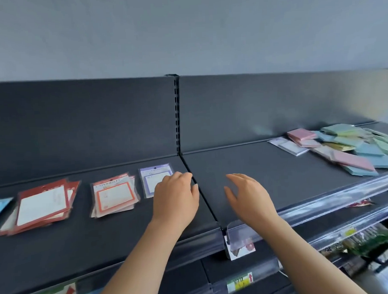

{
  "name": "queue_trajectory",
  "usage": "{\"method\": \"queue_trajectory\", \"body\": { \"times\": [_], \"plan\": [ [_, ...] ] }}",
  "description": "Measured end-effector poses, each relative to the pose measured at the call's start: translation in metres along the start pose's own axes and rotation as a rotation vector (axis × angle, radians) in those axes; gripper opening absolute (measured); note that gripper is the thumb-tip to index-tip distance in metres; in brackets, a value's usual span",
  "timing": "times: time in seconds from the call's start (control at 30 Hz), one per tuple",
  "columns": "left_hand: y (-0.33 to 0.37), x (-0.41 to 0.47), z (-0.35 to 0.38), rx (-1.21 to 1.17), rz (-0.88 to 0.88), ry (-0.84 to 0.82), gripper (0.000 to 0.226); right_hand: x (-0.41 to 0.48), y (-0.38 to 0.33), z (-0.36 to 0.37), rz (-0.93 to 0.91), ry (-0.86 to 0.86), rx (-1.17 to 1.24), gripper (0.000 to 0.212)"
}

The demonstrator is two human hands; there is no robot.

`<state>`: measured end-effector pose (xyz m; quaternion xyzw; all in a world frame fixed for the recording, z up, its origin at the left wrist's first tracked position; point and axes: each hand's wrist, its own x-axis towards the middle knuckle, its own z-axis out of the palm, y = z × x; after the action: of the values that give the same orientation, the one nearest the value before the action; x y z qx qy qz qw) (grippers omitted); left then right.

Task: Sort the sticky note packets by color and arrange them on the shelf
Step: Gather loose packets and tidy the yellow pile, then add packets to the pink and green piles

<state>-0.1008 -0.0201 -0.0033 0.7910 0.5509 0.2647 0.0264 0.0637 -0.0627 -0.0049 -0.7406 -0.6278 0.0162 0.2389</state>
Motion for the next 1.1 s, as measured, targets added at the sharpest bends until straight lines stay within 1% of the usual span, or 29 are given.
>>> {"method": "queue_trajectory", "body": {
  "times": [0.13, 0.3, 0.5, 0.7, 0.83, 0.97, 1.1],
  "plan": [
    [0.025, 0.031, 0.023, 0.012, 0.042, -0.042, 0.03, 0.019, 0.031, -0.004, 0.039, 0.027, -0.005, 0.032],
    [0.053, 0.066, 0.054, 0.01, 0.103, -0.109, 0.031, 0.042, 0.07, -0.012, 0.083, 0.052, -0.026, 0.042],
    [0.089, 0.098, 0.094, 0.044, 0.145, -0.196, 0.031, 0.068, 0.131, -0.02, 0.19, 0.024, -0.037, 0.043],
    [0.131, 0.134, 0.133, 0.048, 0.092, -0.237, 0.032, 0.11, 0.206, -0.031, 0.19, 0.022, -0.039, 0.042],
    [0.167, 0.158, 0.158, 0.036, 0.039, -0.244, 0.033, 0.147, 0.257, -0.045, 0.187, 0.024, -0.051, 0.034],
    [0.201, 0.184, 0.183, 0.032, 0.008, -0.237, 0.033, 0.186, 0.305, -0.058, 0.166, -0.032, -0.108, 0.044],
    [0.223, 0.201, 0.205, 0.034, -0.023, -0.241, 0.033, 0.221, 0.341, -0.063, 0.139, -0.085, -0.157, 0.041]
  ]
}}
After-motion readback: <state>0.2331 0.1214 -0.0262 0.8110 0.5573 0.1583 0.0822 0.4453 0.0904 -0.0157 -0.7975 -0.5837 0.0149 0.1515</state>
